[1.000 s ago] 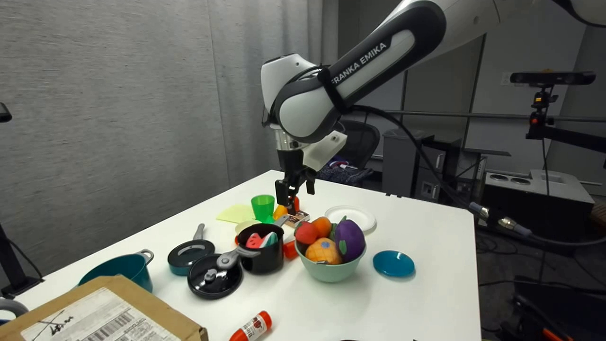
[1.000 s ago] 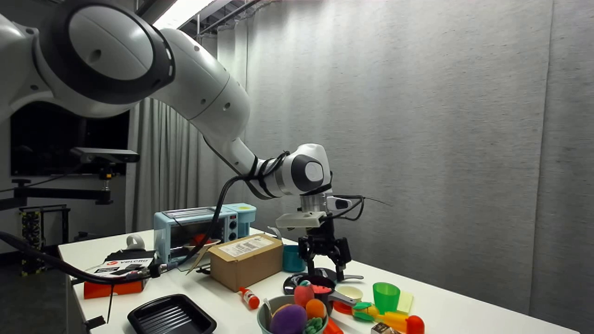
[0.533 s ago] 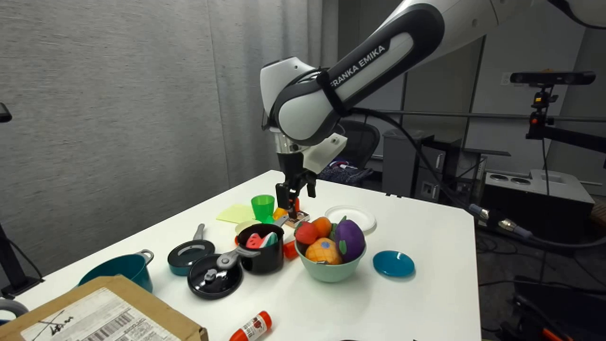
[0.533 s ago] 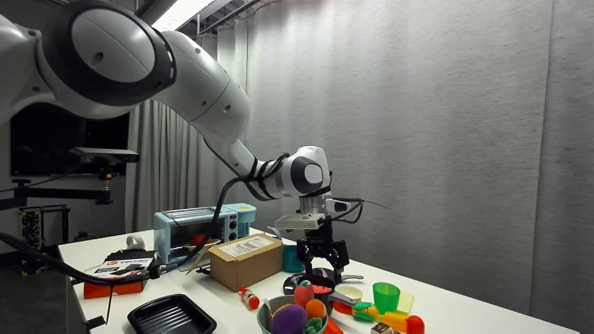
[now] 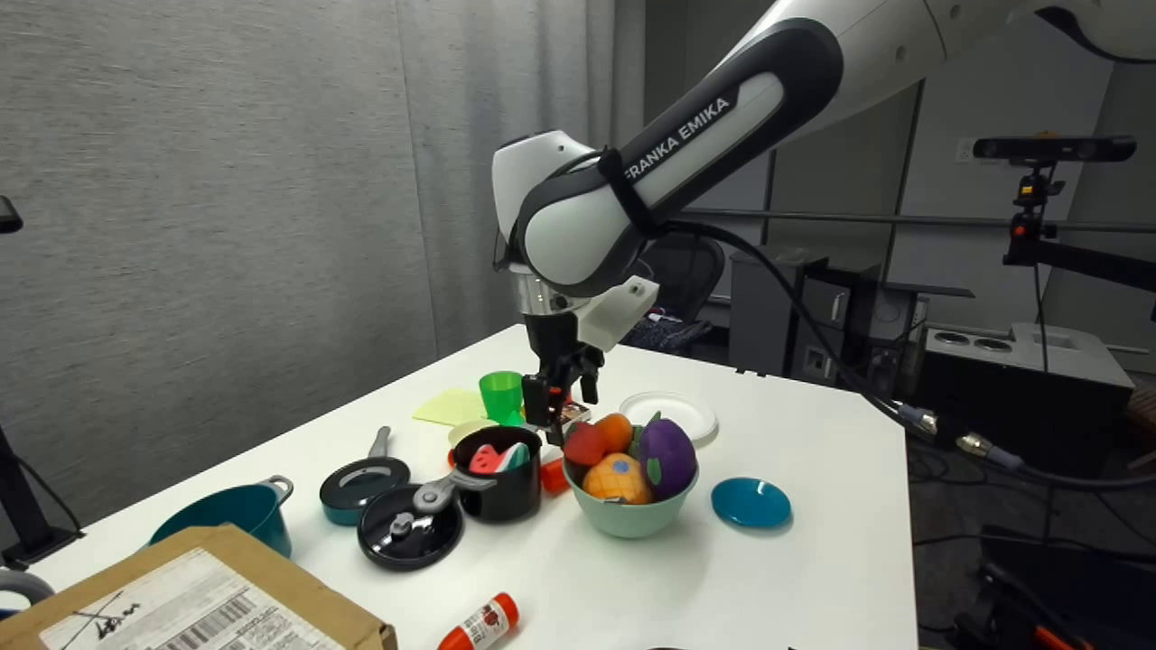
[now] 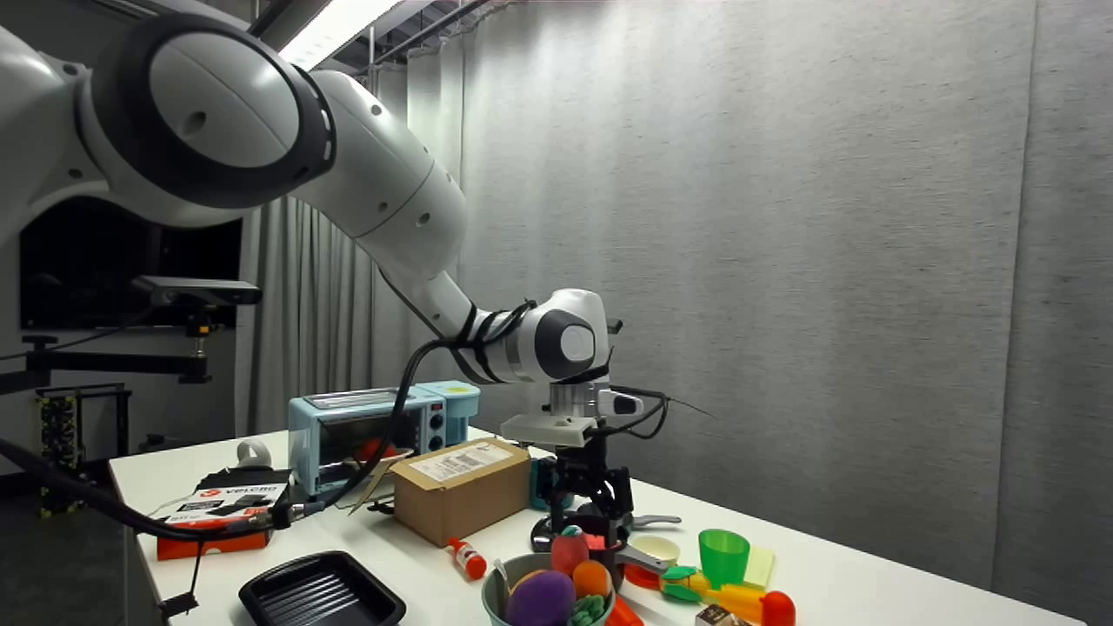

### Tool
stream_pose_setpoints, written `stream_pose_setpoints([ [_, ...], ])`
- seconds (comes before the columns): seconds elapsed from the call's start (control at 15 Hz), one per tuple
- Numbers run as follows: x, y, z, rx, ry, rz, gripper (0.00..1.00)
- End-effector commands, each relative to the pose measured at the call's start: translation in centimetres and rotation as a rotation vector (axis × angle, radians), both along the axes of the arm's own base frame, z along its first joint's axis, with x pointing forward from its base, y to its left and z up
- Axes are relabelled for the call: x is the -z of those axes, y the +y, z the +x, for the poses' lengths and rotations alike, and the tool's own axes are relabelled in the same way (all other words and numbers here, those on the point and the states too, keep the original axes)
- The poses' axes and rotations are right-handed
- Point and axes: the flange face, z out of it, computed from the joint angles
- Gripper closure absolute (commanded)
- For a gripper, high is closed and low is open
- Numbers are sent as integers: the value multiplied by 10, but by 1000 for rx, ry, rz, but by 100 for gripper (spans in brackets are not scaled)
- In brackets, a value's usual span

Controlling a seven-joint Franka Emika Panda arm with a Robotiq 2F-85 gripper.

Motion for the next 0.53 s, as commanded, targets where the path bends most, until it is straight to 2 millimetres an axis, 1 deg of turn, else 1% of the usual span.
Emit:
stream_pose_setpoints([
  [0.0, 10, 1, -7, -53, 43, 55, 26],
  [0.13, 16, 2, -11, -82, 77, 55, 42],
  [0.2, 17, 1, -12, -92, 80, 46, 51],
  [0.33, 16, -3, -14, -101, 92, 51, 65],
  [0.47, 12, -2, -17, -120, 102, 65, 80],
])
